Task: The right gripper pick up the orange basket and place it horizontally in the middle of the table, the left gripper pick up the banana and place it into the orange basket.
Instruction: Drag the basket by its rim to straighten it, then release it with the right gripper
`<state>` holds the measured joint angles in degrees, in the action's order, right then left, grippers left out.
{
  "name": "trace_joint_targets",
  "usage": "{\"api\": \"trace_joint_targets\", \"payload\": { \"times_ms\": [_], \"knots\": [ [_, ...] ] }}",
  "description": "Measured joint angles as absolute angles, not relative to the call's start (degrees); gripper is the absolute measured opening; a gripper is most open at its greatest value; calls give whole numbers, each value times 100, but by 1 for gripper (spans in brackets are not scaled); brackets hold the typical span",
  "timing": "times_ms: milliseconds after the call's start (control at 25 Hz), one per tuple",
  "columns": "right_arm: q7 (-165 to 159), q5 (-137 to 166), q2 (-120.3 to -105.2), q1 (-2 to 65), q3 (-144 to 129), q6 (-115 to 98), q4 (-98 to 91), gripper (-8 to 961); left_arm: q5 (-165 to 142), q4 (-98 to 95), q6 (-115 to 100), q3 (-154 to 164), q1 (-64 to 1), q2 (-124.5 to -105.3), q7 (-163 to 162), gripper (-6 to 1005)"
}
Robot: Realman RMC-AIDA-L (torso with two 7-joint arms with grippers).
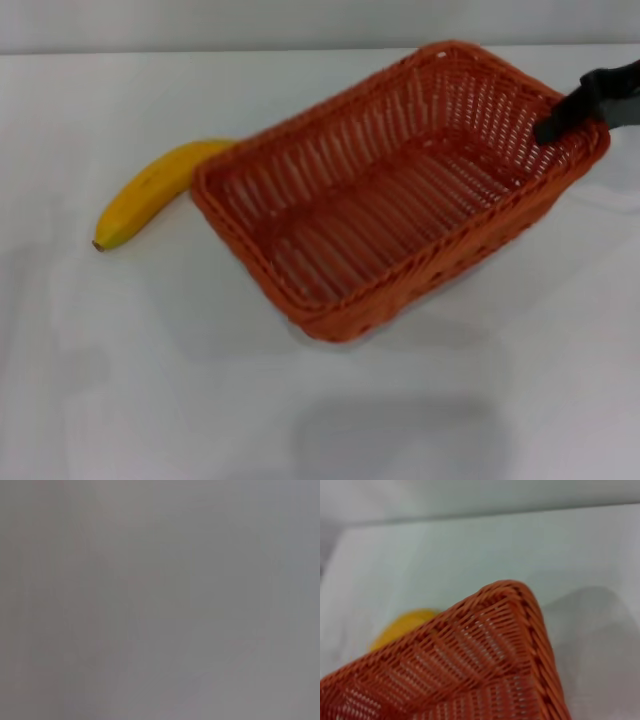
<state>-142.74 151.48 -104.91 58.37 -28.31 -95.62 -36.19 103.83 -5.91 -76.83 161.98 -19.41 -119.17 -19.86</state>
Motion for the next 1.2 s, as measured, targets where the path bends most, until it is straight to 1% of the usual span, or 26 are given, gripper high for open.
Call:
{"api": "trace_joint_targets", "payload": {
  "times_ms": [80,160,240,280,360,440,480,520,560,600,640,720,960,1200],
  "knots": [
    [-14278,14799,-10484,5628,-2662,-9569,-3619,172,10385,-584,-7682,16198,-1943,-11917,-1986,890],
    [-14289,14452,-10508,5438,-2581,-9552,-3624,173,10386,-580,-7681,16198,-1946,-11918,-1986,890],
    [-14315,14035,-10584,5179,-2550,-9474,-3662,173,10386,-576,-7682,16198,-1955,-11918,-1986,890],
    [-14332,13831,-10648,5029,-2551,-9398,-3725,173,10386,-573,-7681,16198,-1962,-11918,-1986,890],
    [-14342,13600,-10802,4791,-2552,-9292,-3899,173,10387,-569,-7681,16198,-1973,-11918,-1986,890],
    [-14343,13437,-10989,4548,-2560,-9234,-4173,173,10388,-566,-7681,16198,-1992,-11918,-1986,890],
    [-14343,13363,-11223,4332,-2588,-9187,-4525,173,10389,-564,-7681,16198,-2002,-11917,-1986,890],
    [-14343,13363,-11223,4332,-2588,-9187,-4525,173,10388,-564,-7681,16198,-2010,-11916,-1986,890],
    [-14343,13344,-11357,4235,-2592,-9151,-4733,173,10389,-557,-7681,16198,-2018,-11914,-1986,890],
    [-14342,13334,-11404,4197,-2595,-9135,-4802,173,10388,-540,-7681,16198,-2028,-11914,-1986,890],
    [-14335,13274,-11514,4080,-2655,-9081,-4964,173,10389,-519,-7681,16198,-2039,-11914,-1986,890],
    [-14325,13045,-11568,3874,-3010,-8950,-5032,173,10387,-480,-7681,16200,-2060,-11918,-1986,890],
    [-14310,12048,-11560,3080,-4584,-8085,-5335,173,10362,-432,-7674,16198,-2084,-11915,-1986,890],
    [-14303,11308,-11592,2539,-5736,-7154,-5657,172,10365,-422,-7666,16198,-2095,-11912,-1985,890]
  ]
}}
